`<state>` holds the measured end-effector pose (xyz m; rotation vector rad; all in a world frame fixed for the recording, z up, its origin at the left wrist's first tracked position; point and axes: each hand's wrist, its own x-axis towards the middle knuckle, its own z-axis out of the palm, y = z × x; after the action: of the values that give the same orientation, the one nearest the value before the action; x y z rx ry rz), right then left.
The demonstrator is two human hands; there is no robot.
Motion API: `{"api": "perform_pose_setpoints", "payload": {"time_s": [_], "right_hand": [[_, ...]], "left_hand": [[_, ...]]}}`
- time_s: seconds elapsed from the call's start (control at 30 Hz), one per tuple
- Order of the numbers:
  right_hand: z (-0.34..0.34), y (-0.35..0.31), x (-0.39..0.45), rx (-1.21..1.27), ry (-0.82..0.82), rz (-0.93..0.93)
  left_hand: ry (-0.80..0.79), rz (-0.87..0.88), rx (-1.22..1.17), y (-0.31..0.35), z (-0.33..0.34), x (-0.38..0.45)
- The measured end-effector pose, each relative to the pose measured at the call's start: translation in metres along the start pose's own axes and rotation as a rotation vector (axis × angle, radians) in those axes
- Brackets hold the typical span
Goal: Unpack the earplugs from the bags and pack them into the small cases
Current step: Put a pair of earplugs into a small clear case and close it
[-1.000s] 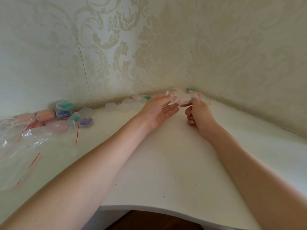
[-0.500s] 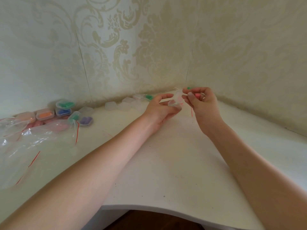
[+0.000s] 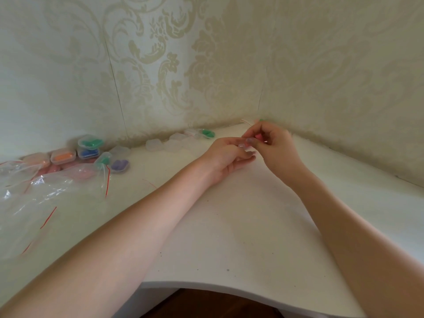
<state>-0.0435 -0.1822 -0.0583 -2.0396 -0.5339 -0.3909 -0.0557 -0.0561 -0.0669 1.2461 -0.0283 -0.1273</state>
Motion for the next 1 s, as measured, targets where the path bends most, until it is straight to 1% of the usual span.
{"api": "perform_pose_setpoints", "payload": {"time_s": [0.23,0.47,0.7,0.8,1.0], "right_hand": [[-0.0011,0.0006,0.0002,-0.047,0.006,-0.086],[0.0001,0.0023,-0.002,-0.055,0.04,-0.072],[-0.0022,0.0018,-0.0018,0.063,0.101,-0.033],[-0.0009,0.0047,0.0003,0.022,0.093,-0.029],[-0.0025,0.0018,-0.0013,-0.047,0.058,-0.084]], "left_hand": [[-0.063,-0.046,-0.028,0.0058,0.0028,-0.0052],[0.037,-0.05,-0.095,0.0035,0.0028,-0.0027],[0.11,-0.048,-0.146,0.0021,0.0022,0.0002],[0.123,-0.053,-0.161,0.002,0.0013,0.0011],[0.122,-0.086,-0.174,0.0053,0.0011,-0.0001]]}}
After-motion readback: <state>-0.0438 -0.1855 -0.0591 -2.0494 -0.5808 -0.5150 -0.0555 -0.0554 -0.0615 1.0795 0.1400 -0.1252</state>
